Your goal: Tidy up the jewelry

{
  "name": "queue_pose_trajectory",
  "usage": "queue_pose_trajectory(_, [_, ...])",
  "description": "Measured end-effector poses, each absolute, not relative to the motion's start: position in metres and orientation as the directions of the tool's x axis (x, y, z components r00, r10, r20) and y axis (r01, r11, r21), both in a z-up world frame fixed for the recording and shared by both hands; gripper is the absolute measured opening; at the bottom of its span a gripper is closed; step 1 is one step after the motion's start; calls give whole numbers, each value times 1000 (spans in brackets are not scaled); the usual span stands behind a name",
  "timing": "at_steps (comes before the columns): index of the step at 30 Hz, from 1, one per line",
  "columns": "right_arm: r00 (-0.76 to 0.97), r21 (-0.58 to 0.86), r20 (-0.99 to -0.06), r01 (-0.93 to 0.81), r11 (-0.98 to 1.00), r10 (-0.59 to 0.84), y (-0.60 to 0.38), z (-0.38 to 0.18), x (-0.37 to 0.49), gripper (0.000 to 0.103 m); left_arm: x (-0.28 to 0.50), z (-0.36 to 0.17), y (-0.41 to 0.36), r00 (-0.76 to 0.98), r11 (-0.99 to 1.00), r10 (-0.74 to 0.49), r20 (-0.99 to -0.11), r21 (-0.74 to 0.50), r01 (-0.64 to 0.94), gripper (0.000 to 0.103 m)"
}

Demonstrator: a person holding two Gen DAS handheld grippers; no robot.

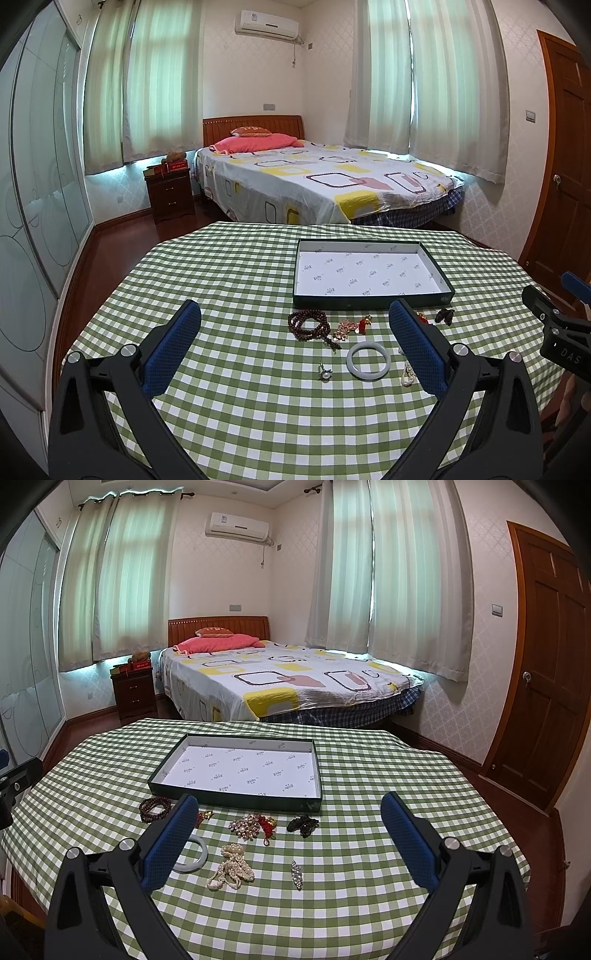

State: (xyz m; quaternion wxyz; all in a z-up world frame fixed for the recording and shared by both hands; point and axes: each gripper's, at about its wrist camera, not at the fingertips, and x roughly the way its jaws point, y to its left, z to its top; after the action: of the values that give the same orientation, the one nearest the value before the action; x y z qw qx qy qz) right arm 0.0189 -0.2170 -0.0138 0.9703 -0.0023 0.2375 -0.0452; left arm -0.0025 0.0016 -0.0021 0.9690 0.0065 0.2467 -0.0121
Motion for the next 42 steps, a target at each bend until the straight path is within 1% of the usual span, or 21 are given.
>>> queue_pose_trajectory(18, [882,-24,-464,85,996,-86,-219,-14,20,97,1,-7,4,871,1000,-16,-490,6,21,99])
queue_pose_trajectory(30, [870,-11,-487,84,996,-79,-222,-37,31,97,19,-38,7,848,1000,-6,-530,4,9,99])
queue_pose_trajectory(33, [861,2,-504,79,997,-67,-225,-51,38,97,30,-55,7,821,1000,-19,-571,-4,20,99])
queue_pose_trajectory(38, [823,25,-567,73,997,-46,-232,-82,54,97,51,-94,5,758,1000,-23,-651,1,31,99])
queue_pose_trajectory(42, [786,52,-617,74,996,-26,-236,-106,66,97,72,-126,5,694,998,-55,-717,-36,42,99])
